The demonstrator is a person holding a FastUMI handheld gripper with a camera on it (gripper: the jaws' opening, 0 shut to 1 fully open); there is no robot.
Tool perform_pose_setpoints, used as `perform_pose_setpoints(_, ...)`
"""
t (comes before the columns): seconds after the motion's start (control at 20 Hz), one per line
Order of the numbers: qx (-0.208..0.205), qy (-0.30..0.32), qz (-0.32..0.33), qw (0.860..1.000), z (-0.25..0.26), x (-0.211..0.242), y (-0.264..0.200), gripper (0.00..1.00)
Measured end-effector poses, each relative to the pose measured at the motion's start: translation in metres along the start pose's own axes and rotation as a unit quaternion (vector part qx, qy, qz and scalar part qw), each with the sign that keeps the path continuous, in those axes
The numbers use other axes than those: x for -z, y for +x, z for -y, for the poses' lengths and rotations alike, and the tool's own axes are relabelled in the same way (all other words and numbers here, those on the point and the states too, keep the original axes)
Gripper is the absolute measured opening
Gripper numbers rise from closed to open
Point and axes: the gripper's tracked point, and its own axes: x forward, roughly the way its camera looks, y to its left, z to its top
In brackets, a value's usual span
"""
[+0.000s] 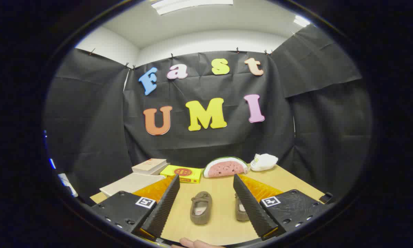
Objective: Open the storage box then place both shoes into the box .Put the left shoe in first, then the right shoe, with the right side of both shoes facing outward in a uniform manner.
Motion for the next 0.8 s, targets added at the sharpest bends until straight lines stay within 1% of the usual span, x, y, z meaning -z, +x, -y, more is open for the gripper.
perform_pose_setpoints(0.6,0.012,0.005,-0.036,0.999,0.017,0.028,0.016,0.95)
perform_pose_setpoints(0.7,0.007,0.005,-0.041,0.999,0.016,0.033,0.025,0.95)
perform_pose_setpoints(0.8,-0.012,0.006,-0.047,0.999,0.006,0.039,0.037,0.95)
